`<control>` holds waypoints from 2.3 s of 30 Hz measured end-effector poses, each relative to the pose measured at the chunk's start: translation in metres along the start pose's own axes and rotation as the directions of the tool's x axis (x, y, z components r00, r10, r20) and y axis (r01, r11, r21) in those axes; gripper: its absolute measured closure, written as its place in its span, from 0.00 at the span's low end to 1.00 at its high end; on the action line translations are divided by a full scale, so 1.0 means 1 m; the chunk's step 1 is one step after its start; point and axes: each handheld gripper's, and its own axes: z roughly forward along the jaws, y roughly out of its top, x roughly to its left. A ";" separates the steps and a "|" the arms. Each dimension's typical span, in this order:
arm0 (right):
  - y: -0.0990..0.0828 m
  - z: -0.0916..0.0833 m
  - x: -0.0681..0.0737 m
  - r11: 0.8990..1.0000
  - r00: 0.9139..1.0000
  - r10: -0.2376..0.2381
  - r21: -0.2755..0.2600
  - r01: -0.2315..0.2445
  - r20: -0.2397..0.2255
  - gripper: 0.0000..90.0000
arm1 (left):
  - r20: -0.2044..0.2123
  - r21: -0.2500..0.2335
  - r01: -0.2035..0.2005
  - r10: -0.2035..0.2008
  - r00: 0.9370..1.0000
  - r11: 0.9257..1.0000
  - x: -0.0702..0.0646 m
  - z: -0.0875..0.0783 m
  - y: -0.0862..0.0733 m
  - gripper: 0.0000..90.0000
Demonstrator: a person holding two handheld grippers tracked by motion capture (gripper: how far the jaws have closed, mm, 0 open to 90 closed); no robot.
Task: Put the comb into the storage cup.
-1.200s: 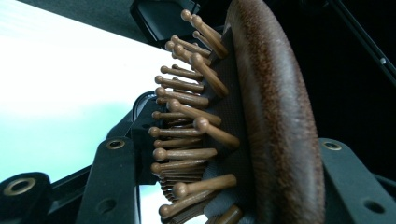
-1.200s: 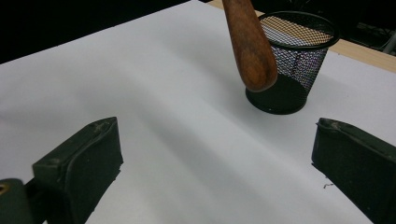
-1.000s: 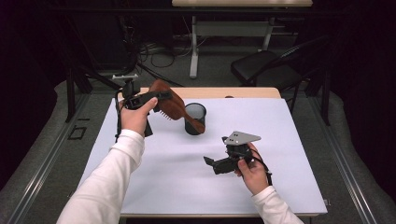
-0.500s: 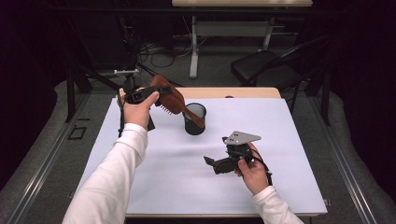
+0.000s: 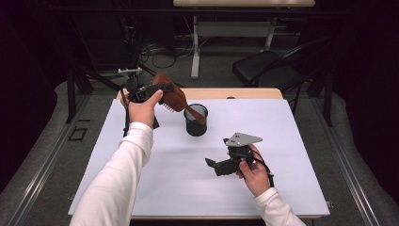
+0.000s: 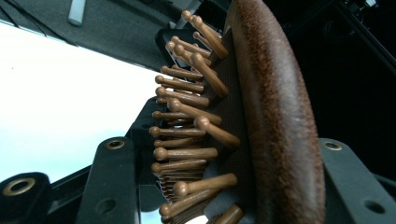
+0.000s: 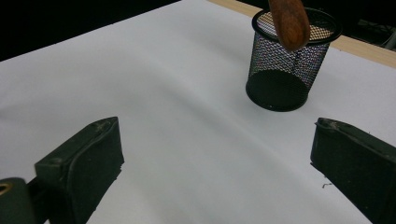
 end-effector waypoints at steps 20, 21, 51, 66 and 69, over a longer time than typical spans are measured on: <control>0.000 0.001 0.000 1.000 1.000 -0.004 0.000 0.004 0.003 0.02 | -0.002 -0.048 0.004 -0.004 1.000 0.999 0.001 0.005 0.001 0.54; 0.000 0.001 0.000 1.000 1.000 -0.005 0.001 0.005 0.003 0.02 | -0.002 -0.052 0.006 -0.006 1.000 0.999 0.002 0.005 0.002 0.54; -0.001 0.000 0.000 1.000 1.000 -0.004 0.001 0.004 0.005 0.02 | -0.061 -0.070 0.011 -0.015 0.998 0.997 0.009 0.028 -0.003 0.54; -0.001 0.000 -0.002 1.000 1.000 0.000 0.000 0.000 0.005 0.03 | -0.090 -0.069 0.047 -0.053 0.995 0.997 0.027 0.040 -0.008 0.54; -0.001 0.000 -0.002 1.000 1.000 0.001 0.001 -0.001 0.005 0.03 | -0.088 -0.064 0.048 -0.053 0.995 0.997 0.029 0.041 -0.008 0.54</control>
